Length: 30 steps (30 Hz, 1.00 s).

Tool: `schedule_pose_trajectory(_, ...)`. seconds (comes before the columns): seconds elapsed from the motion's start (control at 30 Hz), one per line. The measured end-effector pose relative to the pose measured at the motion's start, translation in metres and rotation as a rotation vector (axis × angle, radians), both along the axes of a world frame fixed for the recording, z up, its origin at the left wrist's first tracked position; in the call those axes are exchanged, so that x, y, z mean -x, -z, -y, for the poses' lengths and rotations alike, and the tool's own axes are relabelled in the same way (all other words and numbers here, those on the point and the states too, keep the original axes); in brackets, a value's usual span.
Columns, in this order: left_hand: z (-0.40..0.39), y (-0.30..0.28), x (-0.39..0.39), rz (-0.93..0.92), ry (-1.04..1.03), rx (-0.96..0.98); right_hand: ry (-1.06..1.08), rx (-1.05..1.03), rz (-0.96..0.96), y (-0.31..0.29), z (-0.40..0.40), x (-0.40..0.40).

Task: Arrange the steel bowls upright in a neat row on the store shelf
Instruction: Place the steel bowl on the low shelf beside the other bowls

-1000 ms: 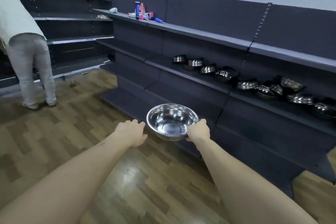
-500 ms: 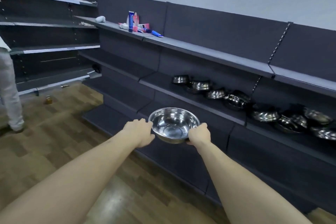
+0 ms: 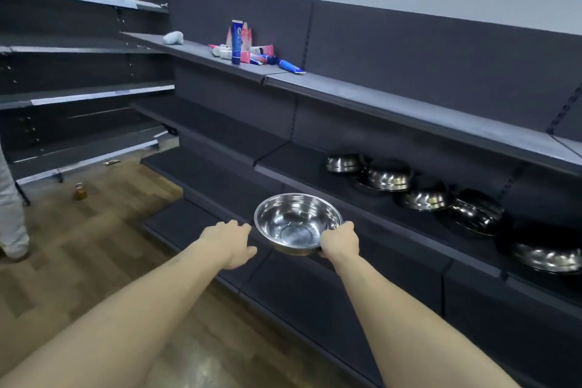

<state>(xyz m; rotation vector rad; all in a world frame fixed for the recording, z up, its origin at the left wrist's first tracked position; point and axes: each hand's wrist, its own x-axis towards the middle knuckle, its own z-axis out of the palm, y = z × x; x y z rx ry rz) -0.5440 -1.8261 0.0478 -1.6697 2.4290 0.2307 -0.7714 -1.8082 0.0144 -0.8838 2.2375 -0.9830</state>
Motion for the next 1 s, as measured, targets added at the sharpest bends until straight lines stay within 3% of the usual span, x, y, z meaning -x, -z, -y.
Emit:
schedule_pose_trajectory(0.27,0.155,-0.010,-0.003,0.019,-0.040,-0.020,-0.049,0.044,0.116,0.006,0.173,-0.006)
schedule_pose_trajectory(0.53,0.279,0.005,0.007,0.021,-0.043,0.003,-0.021,0.013,0.069,0.011,0.283,0.017)
schedule_pose_trajectory(1.0,0.503,0.020,0.058,0.024,0.283,0.070,0.307,-0.044,0.005,0.042,0.433,0.050)
